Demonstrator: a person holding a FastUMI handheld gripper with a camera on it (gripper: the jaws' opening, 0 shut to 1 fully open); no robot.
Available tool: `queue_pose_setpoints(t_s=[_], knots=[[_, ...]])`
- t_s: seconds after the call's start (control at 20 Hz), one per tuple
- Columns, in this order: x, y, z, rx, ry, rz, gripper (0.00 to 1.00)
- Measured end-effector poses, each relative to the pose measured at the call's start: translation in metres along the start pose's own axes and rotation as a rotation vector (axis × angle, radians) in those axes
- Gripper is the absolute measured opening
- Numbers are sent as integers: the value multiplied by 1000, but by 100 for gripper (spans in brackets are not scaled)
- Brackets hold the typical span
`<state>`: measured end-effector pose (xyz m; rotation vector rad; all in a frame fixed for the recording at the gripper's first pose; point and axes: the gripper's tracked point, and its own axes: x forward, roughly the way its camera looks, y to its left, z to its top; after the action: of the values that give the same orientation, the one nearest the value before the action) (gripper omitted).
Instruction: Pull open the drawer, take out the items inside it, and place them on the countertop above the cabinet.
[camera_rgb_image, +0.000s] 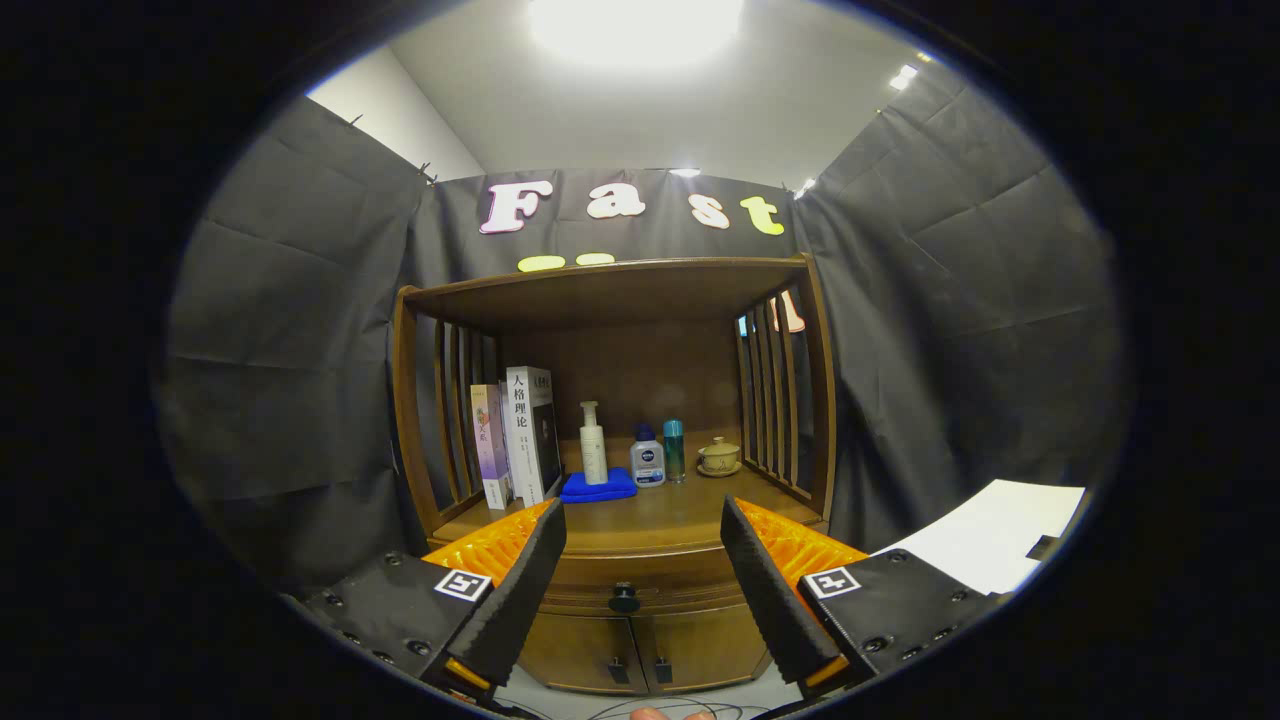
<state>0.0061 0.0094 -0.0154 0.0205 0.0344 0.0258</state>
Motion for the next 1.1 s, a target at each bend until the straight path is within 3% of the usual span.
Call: queue_pose_setpoints(t_s=[0.8, 1.1], knots=[[25, 16, -18, -8, -11, 56, 98], [58, 16, -72, 1, 77, 63, 98]])
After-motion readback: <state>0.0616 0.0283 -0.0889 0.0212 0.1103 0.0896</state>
